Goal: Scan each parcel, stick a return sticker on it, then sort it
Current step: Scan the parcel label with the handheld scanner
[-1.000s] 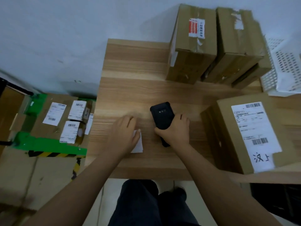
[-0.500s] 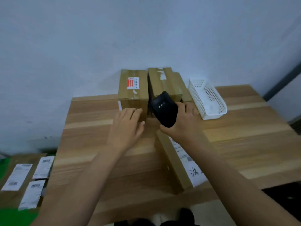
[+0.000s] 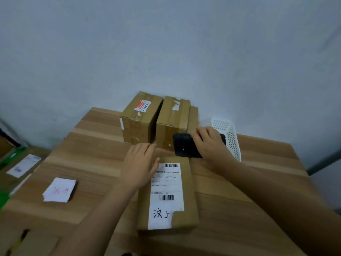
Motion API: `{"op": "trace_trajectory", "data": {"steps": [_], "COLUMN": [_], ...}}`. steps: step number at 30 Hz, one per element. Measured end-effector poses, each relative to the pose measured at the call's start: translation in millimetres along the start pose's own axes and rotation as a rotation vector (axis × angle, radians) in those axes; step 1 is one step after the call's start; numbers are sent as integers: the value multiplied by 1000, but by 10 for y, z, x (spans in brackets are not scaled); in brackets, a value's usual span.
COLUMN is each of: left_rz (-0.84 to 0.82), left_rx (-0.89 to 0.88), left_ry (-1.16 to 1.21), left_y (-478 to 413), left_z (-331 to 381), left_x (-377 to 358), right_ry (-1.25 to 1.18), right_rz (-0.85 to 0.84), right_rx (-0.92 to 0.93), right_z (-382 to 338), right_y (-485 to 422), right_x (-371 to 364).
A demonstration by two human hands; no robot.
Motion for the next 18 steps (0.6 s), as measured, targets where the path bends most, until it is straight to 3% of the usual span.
{"op": "trace_trajectory", "data": {"steps": [7, 12, 18], "left_rz": [-34, -39, -10], "left_rx": [97, 129, 118], "left_ry": [-52, -36, -95], "left_y": [267, 321, 361], "left_z": [-3, 72, 117], "left_x": [-59, -85, -79], "right_ry": [225, 323, 342], "right_rz": [30, -4, -2], "right_rx": [533, 694, 719], "right_z": [-365, -513, -483], "right_y": [-164, -149, -160], "right_x": [230, 245, 285]}}
Point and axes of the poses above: each hand's wrist, its own y-axis away from the middle knuckle, its own x-axis out of the back of the hand, z = x × y, the point moved 10 cm from there along -y, towards the middle knuckle, and after that the axes turned 7 degrees about y, right-handed, at the moved point
